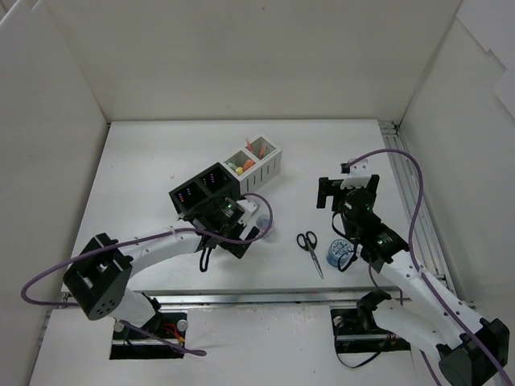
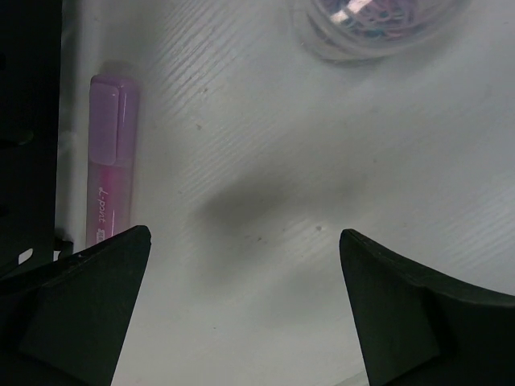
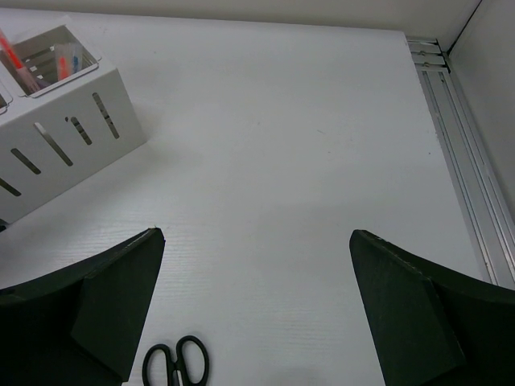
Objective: Sort the stationery into containers
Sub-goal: Move the pen to the center of the board.
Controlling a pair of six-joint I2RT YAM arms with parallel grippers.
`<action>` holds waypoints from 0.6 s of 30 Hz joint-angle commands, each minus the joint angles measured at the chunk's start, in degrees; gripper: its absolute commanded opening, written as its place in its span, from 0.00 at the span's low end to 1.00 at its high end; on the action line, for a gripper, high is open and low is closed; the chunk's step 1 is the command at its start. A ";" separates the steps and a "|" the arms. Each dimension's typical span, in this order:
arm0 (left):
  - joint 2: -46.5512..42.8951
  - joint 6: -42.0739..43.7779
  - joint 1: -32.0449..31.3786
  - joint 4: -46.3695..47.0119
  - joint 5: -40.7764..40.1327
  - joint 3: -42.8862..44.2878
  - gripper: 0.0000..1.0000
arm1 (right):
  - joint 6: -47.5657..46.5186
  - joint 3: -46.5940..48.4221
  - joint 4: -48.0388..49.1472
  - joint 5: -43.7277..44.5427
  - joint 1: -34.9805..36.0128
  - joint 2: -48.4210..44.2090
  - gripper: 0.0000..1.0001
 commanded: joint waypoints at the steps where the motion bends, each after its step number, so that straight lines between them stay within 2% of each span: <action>1: 2.50 -1.36 0.05 1.63 -5.30 4.20 0.99 | 0.07 2.96 2.74 0.66 -0.41 0.03 0.98; 11: 7.26 -0.22 0.05 2.42 -12.16 5.35 0.99 | -0.37 2.87 2.92 1.01 -0.67 0.64 0.98; 18: 11.30 -0.39 2.69 3.04 -8.48 6.75 0.99 | -0.98 3.04 2.92 1.54 -0.67 0.82 0.98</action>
